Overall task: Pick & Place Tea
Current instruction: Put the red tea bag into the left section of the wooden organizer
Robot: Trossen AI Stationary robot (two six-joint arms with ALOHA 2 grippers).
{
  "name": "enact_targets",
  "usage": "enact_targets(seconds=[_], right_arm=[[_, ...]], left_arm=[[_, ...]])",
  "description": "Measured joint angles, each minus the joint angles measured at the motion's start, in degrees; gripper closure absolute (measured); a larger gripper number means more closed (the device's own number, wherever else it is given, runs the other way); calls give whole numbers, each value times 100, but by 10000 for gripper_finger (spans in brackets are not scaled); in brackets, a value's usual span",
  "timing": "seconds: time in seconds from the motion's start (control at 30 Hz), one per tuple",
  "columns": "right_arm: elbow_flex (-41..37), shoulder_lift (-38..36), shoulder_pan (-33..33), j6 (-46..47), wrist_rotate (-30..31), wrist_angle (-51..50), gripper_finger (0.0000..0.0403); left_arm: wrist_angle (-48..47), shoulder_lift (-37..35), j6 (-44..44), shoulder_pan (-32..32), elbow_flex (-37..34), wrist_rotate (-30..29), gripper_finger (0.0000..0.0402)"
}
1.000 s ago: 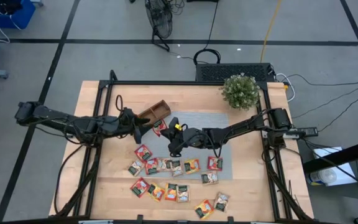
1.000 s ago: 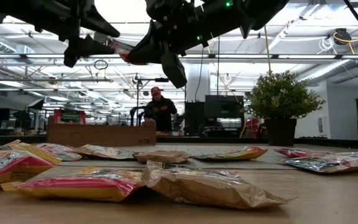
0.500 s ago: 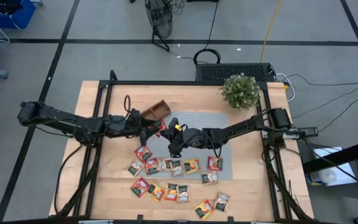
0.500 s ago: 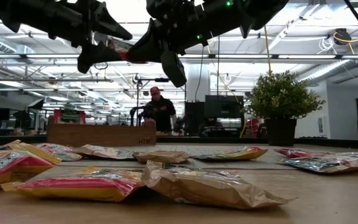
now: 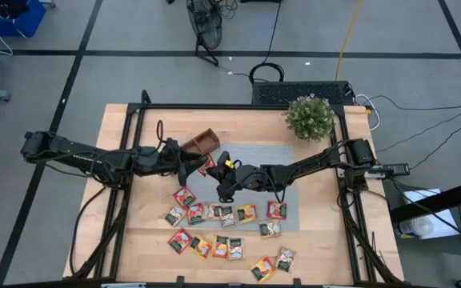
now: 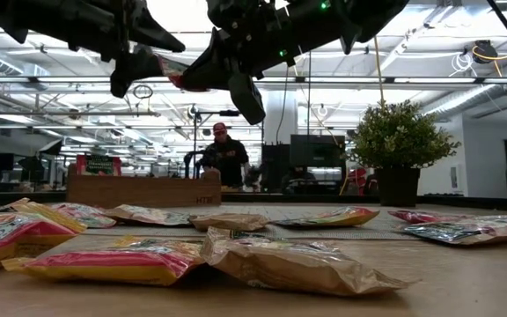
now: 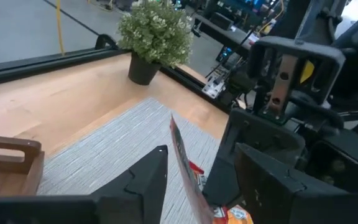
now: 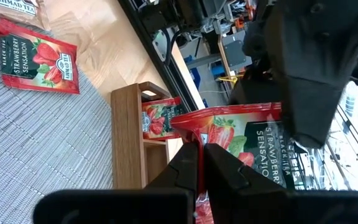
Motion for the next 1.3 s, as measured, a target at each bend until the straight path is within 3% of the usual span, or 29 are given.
enact_targets(seconds=[0.23, 1.0, 1.13, 1.3], right_arm=[[0, 0, 2, 0, 9, 13, 394], [0, 0, 4, 149, 11, -15, 394], [0, 0, 4, 149, 11, -24, 394], [0, 0, 7, 149, 9, -24, 394]], left_arm=[[-253, 1, -74, -4, 1, 249, 222], [-280, 1, 16, 2, -1, 230, 225], [-278, 1, 189, 2, -1, 232, 258], [-280, 1, 263, 2, -3, 230, 333]])
